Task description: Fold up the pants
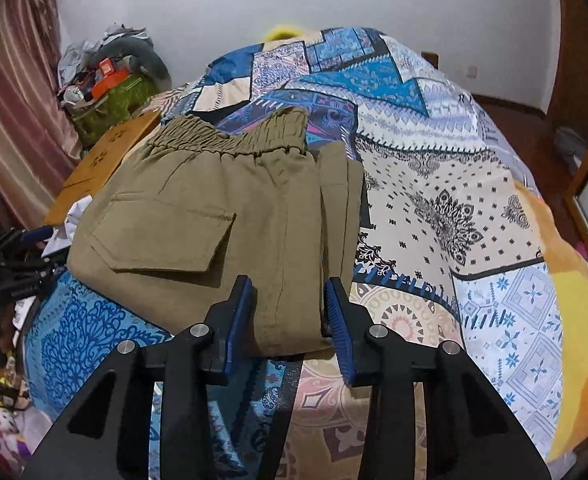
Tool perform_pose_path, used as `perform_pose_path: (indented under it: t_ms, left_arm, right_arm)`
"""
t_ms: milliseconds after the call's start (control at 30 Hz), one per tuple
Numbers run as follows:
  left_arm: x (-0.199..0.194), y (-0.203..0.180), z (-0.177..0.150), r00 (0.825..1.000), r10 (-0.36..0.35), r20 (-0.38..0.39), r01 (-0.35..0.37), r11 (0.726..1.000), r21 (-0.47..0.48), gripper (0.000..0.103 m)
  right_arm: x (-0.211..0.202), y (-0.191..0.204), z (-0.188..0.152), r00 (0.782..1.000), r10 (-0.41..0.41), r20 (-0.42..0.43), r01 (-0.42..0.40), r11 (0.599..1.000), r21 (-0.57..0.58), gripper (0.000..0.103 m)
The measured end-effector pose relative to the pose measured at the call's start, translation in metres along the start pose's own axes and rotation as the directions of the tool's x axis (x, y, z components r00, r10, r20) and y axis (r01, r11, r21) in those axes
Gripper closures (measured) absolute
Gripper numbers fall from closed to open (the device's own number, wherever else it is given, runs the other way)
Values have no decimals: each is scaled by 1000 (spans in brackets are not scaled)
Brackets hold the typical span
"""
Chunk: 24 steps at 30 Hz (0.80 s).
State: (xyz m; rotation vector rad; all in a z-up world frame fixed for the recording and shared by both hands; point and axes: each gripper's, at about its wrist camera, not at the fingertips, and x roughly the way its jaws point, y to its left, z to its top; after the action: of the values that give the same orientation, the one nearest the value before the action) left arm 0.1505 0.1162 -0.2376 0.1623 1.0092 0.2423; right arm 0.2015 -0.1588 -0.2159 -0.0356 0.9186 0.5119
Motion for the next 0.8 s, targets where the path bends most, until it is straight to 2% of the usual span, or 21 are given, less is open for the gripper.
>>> perform_pose_path:
  t_ms: [167, 233, 333, 467, 600, 667, 733, 800]
  left_arm:
    - [11, 18, -6, 998, 30, -60, -31, 999, -15, 32]
    - [7, 26, 3, 998, 27, -55, -28, 999, -15, 32]
    - [-11, 28, 26, 1000, -25, 7, 25, 1000, -12, 32]
    - [-31, 11, 65, 985, -146, 96, 146, 989, 9, 32]
    - [-25, -16, 98, 957, -267, 109, 267, 964, 19, 32]
    - [-15, -32, 109, 950, -299, 90, 297, 954, 38, 33]
    - [-3, -48, 117, 949, -310, 63, 307, 950, 58, 42]
    - [10, -61, 121, 949, -314, 25, 312, 947, 73, 63]
  right_arm:
    - [-1, -2, 2, 1000, 20, -16, -20, 1000, 4, 69]
    - [-1, -4, 10, 998, 35, -47, -36, 999, -8, 69]
    - [-5, -5, 24, 998, 53, -47, -55, 998, -37, 69]
    - [-6, -7, 48, 998, 51, -22, -52, 996, -71, 68]
    - [9, -9, 68, 998, 50, -24, -52, 994, -98, 68]
    - [23, -11, 77, 998, 45, -45, -49, 994, -94, 68]
    - [38, -12, 81, 993, 66, -94, -75, 993, -90, 68]
    - [51, -12, 81, 990, 58, -128, -72, 992, -108, 78]
